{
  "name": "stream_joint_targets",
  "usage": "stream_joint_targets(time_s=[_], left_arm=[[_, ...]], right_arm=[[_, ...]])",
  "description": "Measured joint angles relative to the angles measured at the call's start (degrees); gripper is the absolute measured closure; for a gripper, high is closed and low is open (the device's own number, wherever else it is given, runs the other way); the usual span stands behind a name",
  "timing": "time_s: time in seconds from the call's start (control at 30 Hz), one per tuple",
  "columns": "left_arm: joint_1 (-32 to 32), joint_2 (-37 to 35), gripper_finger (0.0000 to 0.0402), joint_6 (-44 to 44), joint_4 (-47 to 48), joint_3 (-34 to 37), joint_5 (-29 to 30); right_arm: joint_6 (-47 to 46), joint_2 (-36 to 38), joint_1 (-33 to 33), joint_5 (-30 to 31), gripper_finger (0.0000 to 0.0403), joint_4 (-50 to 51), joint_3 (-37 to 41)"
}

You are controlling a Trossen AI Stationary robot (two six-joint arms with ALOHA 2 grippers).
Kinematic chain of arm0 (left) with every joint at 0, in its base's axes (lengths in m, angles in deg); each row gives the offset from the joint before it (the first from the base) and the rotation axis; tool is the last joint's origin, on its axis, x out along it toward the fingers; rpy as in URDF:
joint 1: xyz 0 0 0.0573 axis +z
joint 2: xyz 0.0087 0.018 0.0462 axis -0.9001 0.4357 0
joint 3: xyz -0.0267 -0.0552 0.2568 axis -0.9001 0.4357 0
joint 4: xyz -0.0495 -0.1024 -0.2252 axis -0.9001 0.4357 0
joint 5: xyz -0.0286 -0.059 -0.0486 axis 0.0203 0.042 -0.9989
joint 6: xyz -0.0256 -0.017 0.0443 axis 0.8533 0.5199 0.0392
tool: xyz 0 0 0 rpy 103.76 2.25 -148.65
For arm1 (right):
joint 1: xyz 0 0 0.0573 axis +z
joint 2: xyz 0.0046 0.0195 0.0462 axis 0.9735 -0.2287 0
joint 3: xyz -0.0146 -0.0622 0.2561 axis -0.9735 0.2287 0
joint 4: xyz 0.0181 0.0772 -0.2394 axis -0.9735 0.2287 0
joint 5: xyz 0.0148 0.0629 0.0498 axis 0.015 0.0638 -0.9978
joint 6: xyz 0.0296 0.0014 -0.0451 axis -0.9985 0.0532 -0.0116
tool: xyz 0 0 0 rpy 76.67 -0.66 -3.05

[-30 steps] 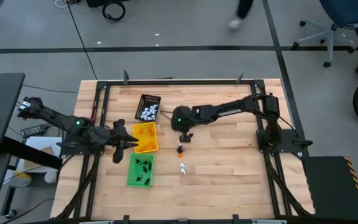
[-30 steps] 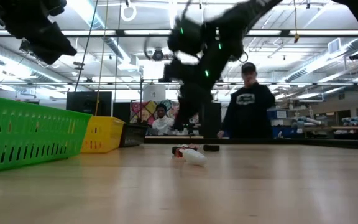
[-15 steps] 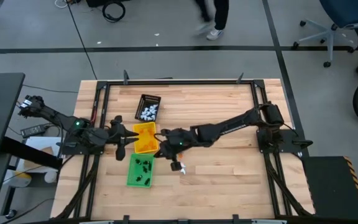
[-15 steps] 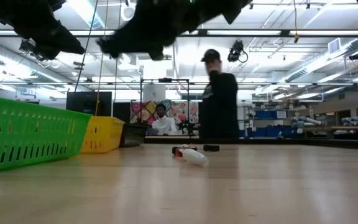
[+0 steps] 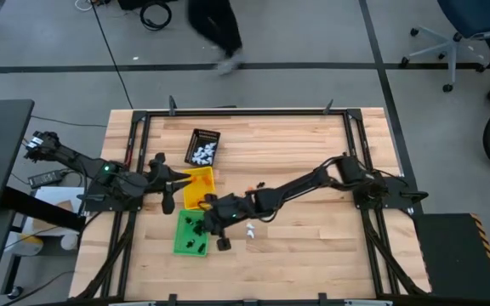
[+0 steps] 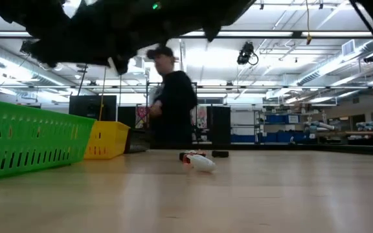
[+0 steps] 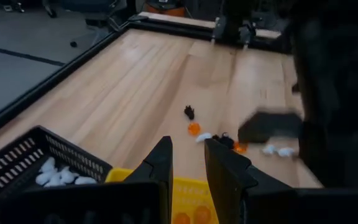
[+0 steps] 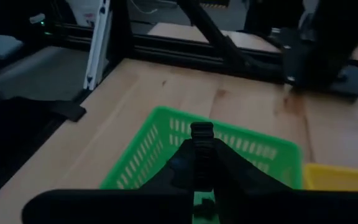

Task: Sort Halloween decoration
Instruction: Put the black skeleton toy into the green basket, then put the orange pumpkin toy into the yellow basket

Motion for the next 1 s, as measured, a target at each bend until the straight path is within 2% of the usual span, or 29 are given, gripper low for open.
stream_joint_targets(time_s=[0.13,0.33,0.4,0.47,0.6,0.73,1.0], left_arm=[[-0.1,0.0,0.0333,1.0,-0.3,0.0,0.0],[-0.1,0.0,0.0333,1.0,-0.3,0.0,-0.1],[-0.1,0.0,0.0333,0.8,0.0,0.0,-0.3],[-0.2,0.0,0.0333,0.6,0.3,0.0,-0.5],[-0.2,0.0,0.0333,0.0,0.4,0.0,-0.6],[-0.2,0.0,0.0333,-0.9,0.4,0.0,-0.7],[-0.2,0.0,0.0333,-0.5,0.4,0.0,-0.7]], right_arm=[[0.2,-4.7,0.0,-0.4,0.0343,3.1,-4.9],[-1.6,-7.2,-1.3,-3.4,0.0272,9.7,-9.9],[-1.5,-6.4,-1.7,-1.8,0.0253,15.4,-11.1],[-1.1,-3.6,-1.7,2.3,0.0242,22.1,-11.1],[-0.4,3.0,-1.6,8.8,0.0238,31.6,-10.4],[-2.6,5.1,-2.1,12.6,0.0238,42.7,-8.2],[-5.8,6.5,-4.5,15.1,0.0238,60.4,-6.1]])
